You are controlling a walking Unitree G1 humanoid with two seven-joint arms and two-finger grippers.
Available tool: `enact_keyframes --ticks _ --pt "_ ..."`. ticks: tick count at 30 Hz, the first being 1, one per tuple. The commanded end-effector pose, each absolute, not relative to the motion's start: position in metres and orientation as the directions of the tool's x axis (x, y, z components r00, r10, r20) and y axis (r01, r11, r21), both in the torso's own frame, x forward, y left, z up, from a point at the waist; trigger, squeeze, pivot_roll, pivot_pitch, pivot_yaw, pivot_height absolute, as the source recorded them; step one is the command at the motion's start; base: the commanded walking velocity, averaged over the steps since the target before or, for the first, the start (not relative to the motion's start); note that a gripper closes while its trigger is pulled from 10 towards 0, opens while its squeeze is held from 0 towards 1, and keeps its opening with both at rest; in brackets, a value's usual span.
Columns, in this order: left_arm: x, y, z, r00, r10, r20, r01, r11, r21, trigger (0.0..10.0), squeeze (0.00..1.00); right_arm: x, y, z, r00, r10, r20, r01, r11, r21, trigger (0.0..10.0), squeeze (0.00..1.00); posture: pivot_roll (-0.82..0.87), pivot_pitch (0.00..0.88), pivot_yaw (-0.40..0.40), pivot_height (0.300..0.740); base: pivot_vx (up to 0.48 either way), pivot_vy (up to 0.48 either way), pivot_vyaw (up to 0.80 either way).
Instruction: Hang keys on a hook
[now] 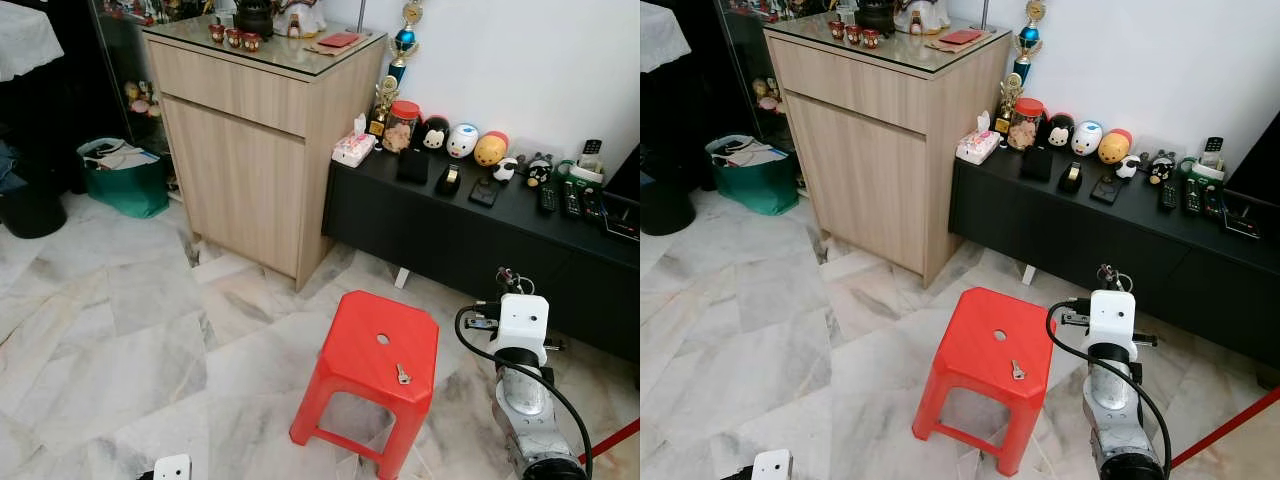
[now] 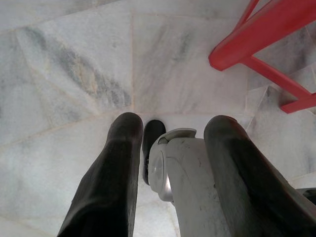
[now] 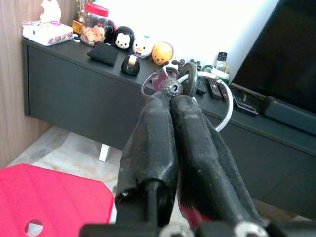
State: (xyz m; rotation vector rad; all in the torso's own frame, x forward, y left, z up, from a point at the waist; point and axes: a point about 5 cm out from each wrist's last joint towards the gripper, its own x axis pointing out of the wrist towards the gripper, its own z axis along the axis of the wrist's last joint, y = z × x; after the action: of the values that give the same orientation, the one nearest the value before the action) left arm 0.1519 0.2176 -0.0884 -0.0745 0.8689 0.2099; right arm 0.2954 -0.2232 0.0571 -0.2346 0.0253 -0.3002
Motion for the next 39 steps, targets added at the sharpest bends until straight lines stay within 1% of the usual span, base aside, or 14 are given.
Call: enact_keyframes --ticks 1,15,39 --pt "0.1474 0.2142 -0.0911 0.614 0.145 -0.776 -0.224 0.975 0.005 10.0 0.0 0.2994 -0.2236 0.0624 0.957 -0.29 0.028 0.288 0.929 -0.234 10.0 0.0 0.08 0.0 -0.132 0.718 -0.247 0.0 0.0" --pt "0.1479 0.2139 -0.0909 0.615 0.144 -0.775 -0.227 0.974 0.001 10.0 0.0 0.3001 -0.2223 0.0626 0.958 -0.285 0.028 0.284 0.93 -0.233 10.0 0.0 0.08 0.0 -0.132 0.718 -0.247 0.0 0.0" --pt "0.1478 0.2137 -0.091 0.614 0.145 -0.776 -0.225 0.974 0.005 10.0 0.0 0.301 -0.2231 0.0632 0.957 -0.29 0.029 0.289 0.928 -0.235 10.0 0.0 0.08 0.0 -0.133 0.718 0.0 0.0 0.0"
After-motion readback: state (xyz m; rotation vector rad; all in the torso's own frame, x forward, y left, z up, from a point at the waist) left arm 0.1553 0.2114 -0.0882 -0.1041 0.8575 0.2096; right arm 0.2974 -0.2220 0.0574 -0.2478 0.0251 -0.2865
